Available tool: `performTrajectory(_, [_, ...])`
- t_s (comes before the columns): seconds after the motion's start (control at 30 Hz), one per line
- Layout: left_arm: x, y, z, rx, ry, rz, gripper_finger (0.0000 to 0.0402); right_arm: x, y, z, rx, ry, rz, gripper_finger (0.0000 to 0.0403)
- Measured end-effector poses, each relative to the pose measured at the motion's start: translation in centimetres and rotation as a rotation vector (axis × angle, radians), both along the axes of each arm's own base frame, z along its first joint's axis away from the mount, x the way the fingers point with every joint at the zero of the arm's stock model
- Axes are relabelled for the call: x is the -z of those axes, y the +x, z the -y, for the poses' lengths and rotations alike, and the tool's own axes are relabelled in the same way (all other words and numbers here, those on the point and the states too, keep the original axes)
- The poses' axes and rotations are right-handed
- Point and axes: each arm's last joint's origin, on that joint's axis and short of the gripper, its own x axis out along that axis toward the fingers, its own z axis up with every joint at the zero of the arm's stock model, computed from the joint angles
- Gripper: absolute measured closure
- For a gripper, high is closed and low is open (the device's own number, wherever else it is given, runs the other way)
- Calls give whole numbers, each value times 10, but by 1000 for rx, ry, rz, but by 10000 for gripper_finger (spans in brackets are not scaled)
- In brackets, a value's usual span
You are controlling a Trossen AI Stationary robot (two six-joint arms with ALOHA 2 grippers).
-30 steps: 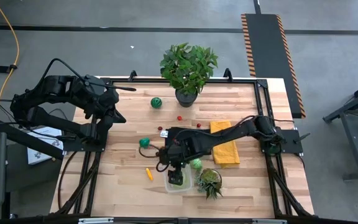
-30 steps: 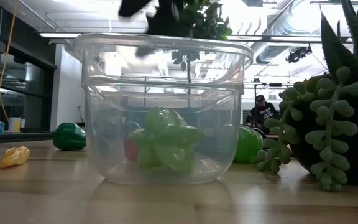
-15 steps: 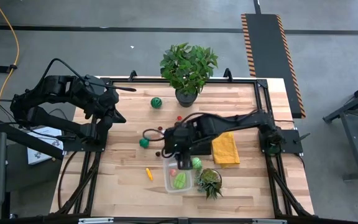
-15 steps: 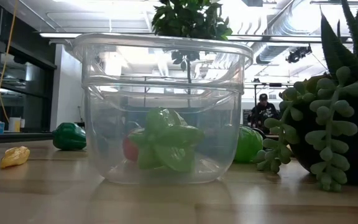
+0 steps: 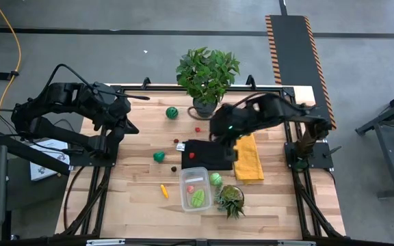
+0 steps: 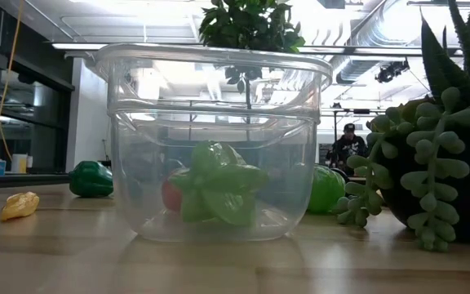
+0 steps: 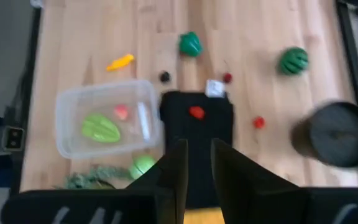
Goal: Pick and placing Produce into tupperware
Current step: Put the cabbage into the bin
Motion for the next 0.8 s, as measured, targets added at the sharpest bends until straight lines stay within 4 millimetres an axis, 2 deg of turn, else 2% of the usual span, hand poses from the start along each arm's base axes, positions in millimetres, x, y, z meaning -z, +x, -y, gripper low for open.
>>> performTrajectory(0.13, [0,0,0,-2,-1,0,401,-1,-20,10,12,-17,-32,343])
performTrajectory(0.23, [0,0,0,-3,-2,0,401,13,-33,14,24,-12,-40,343])
performTrajectory(0.37, [0,0,-1,-20,5,2,401,47,-50,16,20,56,45,343])
performTrajectory(0.53, [-1,1,-2,-65,7,6,401,94,-67,15,9,253,194,343])
performTrajectory(0.7, [-1,1,-3,-118,4,5,401,139,-82,16,12,327,97,340])
performTrajectory(0.8, [-1,1,-3,-156,-2,3,401,157,-85,14,-26,367,42,315])
